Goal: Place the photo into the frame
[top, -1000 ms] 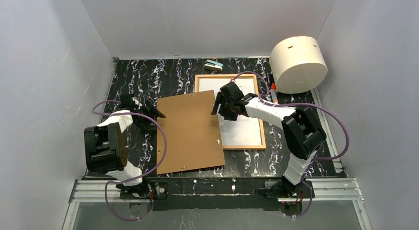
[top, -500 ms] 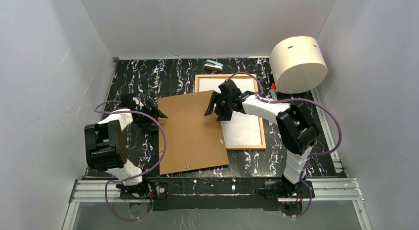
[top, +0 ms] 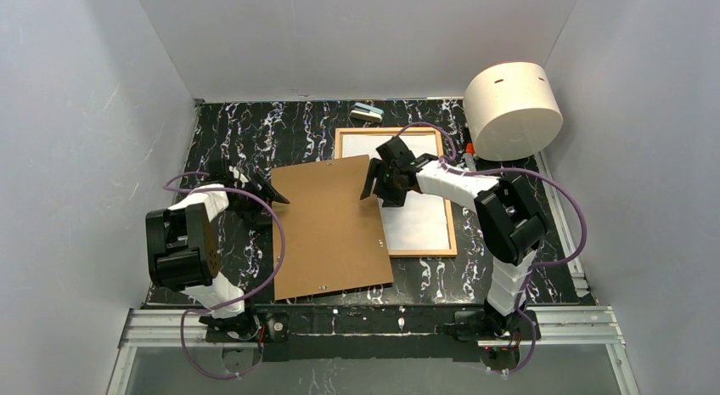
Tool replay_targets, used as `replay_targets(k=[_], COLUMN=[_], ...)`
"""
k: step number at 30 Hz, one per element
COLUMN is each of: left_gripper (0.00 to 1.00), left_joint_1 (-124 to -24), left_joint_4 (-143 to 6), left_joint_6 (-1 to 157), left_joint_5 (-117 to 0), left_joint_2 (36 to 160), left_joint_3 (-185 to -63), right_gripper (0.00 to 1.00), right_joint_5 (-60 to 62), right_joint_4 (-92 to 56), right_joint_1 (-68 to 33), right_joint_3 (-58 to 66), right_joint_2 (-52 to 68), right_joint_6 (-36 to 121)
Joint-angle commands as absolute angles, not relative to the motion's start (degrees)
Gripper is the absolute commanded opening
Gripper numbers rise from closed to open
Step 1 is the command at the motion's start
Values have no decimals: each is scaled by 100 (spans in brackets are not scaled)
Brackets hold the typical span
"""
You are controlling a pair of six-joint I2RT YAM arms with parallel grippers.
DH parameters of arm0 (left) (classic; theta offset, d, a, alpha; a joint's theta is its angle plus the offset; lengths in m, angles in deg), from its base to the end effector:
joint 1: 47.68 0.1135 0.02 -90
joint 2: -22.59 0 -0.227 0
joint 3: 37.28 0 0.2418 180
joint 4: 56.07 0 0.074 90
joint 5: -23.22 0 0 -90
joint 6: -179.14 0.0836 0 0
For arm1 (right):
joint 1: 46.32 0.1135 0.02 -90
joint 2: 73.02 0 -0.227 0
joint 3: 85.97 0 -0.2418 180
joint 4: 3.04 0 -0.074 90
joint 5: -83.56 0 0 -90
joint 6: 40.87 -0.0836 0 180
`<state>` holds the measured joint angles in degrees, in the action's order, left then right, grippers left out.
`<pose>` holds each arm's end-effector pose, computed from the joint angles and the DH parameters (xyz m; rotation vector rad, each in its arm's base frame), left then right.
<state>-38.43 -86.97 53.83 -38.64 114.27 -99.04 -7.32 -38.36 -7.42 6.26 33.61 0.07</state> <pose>0.3106 0.0106 0.0908 -0.8433 2.5133 -0.8012 0.3168 0.2540 0.1251 0.2387 2.6119 0.5741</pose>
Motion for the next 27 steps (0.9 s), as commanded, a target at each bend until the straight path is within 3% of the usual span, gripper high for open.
replay_targets(k=[1,9,19,27], left_gripper=[77,77,77,77], left_joint_1=[-3890,-3890,-3885,-3889], left_joint_4=[-9217,-9216,-9227,-9233], left_joint_6=[5575,5653,5721,5730], left_joint_5=[-3943,-3600,-3789,-4087], left_joint_2=[11684,11865,11891,11926], left_joint_3=[-9804,-9821,-9794,-9845], right_gripper=[76,76,76,64], right_joint_5=[118,1353,2869,3232], right_joint_4=[-3395,-2709,-423,1030], right_joint_1=[-762,-788,-922,-928], right_joint_3=[520,629,1763,2599], right_joint_2=[3477,3337,2513,2030], right_joint_6=[180,286,-242,-712])
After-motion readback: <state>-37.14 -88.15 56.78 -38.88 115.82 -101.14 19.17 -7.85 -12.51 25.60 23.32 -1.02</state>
